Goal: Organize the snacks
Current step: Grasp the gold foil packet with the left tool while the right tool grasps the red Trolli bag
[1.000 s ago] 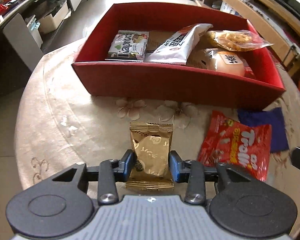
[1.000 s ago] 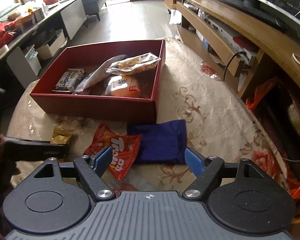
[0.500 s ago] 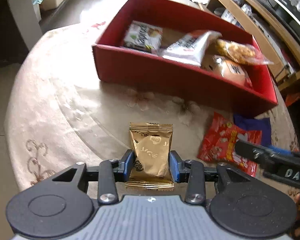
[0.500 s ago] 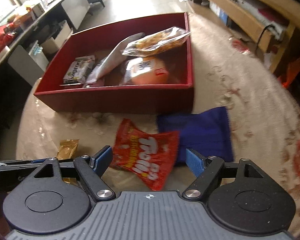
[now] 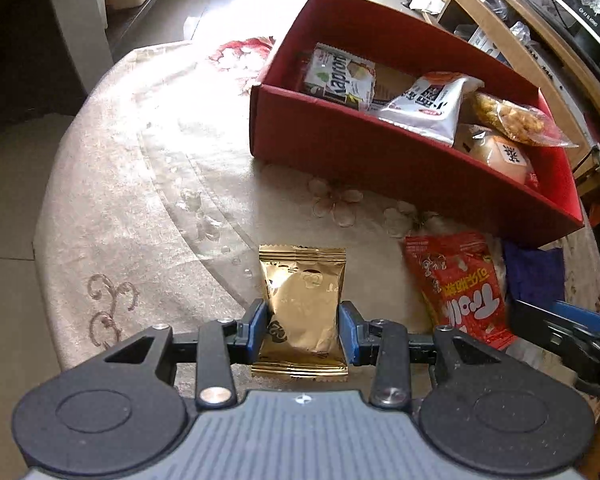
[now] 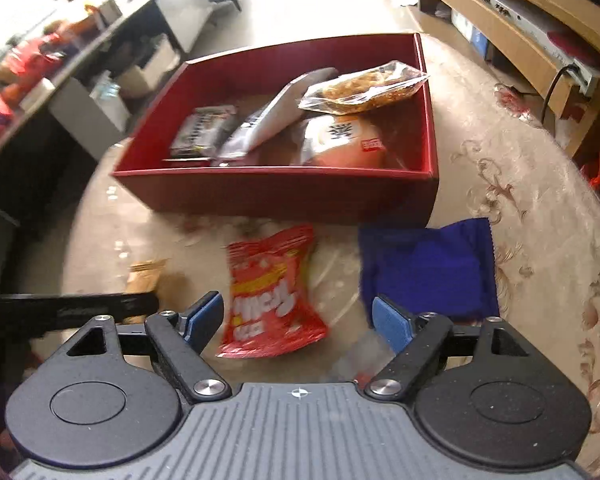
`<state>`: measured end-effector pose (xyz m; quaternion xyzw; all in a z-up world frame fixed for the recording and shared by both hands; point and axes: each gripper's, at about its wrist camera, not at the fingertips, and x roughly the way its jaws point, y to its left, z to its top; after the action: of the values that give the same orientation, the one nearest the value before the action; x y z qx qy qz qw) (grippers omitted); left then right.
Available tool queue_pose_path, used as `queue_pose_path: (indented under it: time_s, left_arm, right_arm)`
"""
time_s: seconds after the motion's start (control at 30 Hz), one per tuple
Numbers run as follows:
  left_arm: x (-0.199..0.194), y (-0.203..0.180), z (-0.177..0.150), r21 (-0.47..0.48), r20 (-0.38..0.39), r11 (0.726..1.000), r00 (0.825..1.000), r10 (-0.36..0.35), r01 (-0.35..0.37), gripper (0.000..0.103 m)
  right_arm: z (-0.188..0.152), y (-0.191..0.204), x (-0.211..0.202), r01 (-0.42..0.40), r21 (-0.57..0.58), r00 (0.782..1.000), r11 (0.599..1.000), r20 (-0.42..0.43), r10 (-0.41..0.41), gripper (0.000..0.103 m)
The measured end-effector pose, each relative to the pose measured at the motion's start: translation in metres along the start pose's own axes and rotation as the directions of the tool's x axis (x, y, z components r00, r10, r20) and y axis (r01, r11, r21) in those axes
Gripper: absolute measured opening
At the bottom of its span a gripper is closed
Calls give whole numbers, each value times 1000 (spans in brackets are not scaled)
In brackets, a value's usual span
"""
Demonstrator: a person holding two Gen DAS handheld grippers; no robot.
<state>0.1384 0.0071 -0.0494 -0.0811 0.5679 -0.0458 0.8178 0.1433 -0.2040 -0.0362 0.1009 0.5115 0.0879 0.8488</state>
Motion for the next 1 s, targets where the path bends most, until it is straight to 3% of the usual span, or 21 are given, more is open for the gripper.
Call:
queue_pose_path:
  time_s: [0.1,0.33,0.57,0.77,1.0]
  left_arm:
    - [1,-5,1,11,6,1000,1000,2,-2,38]
    - [7,-3,0,38,7,998,999,41,-41,37]
    - [10,3,1,1,3,999,999,42,-42,47]
    - [8,9,1,-28,15,998,999,51,-51,48]
    - [1,20,4,-88,37,995,998,56,-53,48]
  right_arm:
    - [6,8,16,-16,11,999,1000,-32,17,85]
    - [18,36,41,25,-96,999,995,-46,-30,83]
    - [15,43,63,82,-133,992,988,-88,-94,75]
    - [10,56,70,145,-190,983,971,-81,-163,78]
    - [14,56,77,94,-169,988,981,-106,-113,94]
